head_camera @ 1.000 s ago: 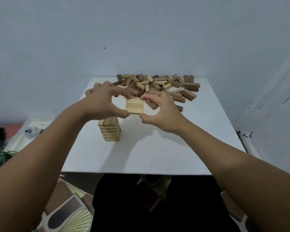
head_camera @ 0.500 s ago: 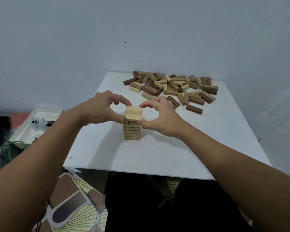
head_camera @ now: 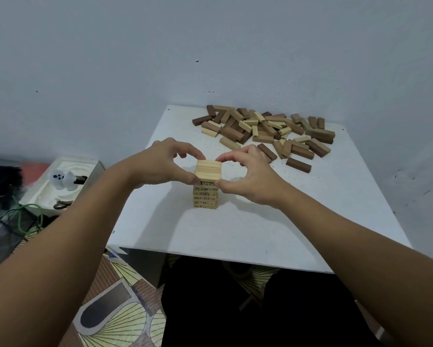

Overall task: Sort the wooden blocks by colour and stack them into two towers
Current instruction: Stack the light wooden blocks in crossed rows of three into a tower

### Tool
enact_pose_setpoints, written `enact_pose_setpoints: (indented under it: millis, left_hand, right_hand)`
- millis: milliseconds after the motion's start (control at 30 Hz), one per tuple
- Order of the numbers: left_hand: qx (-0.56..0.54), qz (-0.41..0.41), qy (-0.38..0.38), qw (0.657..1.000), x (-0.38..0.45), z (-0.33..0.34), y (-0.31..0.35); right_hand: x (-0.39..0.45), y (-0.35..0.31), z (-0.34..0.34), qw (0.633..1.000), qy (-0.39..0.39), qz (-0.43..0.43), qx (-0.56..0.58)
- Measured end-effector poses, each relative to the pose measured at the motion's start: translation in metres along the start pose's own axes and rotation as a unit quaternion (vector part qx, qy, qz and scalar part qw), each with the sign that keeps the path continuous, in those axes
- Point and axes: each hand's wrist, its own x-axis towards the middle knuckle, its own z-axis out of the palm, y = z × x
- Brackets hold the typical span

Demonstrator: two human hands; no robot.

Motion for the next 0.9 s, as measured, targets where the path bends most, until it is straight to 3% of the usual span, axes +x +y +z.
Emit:
enact_pose_setpoints:
  millis: [900]
  left_hand:
    - [-0.083,-0.030,-0.010,0.996,-0.005,0.006,-0.012]
  right_hand:
    - [0.001,0.002,0.001,0.999,-0.029,0.001,0.017]
